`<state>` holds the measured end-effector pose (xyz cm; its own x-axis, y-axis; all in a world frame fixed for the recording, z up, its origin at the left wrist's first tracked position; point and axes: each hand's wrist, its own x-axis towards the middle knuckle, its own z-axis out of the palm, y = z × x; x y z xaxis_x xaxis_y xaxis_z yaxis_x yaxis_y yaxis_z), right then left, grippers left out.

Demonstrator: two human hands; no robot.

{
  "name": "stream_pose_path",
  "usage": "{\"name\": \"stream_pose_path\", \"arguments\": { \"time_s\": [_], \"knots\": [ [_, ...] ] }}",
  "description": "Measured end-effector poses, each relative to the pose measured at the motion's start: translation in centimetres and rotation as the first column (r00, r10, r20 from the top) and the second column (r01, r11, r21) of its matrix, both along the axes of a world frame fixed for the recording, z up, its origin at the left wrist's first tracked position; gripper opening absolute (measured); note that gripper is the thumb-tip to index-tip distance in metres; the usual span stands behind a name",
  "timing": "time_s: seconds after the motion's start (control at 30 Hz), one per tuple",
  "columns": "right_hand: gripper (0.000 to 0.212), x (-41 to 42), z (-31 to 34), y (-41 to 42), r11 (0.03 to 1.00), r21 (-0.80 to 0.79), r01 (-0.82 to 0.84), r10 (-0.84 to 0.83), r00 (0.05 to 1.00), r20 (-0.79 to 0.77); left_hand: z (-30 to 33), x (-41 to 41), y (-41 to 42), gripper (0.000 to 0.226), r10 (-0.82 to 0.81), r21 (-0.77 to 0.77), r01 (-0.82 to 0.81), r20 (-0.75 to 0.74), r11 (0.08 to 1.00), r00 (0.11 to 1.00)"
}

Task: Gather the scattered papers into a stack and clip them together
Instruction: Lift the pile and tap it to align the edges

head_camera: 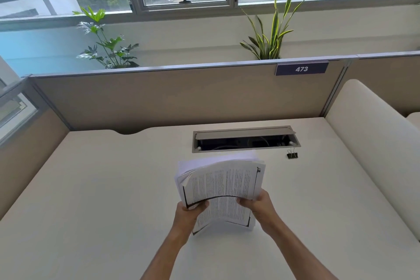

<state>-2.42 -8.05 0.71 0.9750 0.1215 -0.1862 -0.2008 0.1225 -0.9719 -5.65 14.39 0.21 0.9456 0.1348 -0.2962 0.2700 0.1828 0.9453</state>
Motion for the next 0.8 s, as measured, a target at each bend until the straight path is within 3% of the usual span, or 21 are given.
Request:
{"name": "stream_pose_path", "arguments": {
  "time_s": [0.23,0.43,0.63,0.8],
  "knots": [
    [0.015,0.0,1.7,-0.7,0.996,-0.013,-0.084,0.083,0.996,-0.043,0.2,0.0,0.5,0.019,0.043,0.095,-0.041,-0.022,0.995,0.999],
    [0.027,-0.2,3.2,-4.7,0.941,0.027,-0.337,0.336,0.923,-0.189,0.1,0.0,0.6,0.018,0.199,-0.139,-0.213,-0.109,0.967,0.974],
    [0.037,-1.6,1.8,-5.1,0.936,0.315,-0.154,0.248,0.926,-0.285,-0.1,-0.1,-0.3,0.024,0.247,-0.387,-0.385,-0.359,0.838,0.900],
    [0.037,-2.7,0.4,-1.3,0.974,0.221,-0.053,0.119,0.948,-0.294,-0.8,-1.0,-2.8,0.027,0.239,-0.415,-0.419,-0.419,0.808,0.876]
  ]
}}
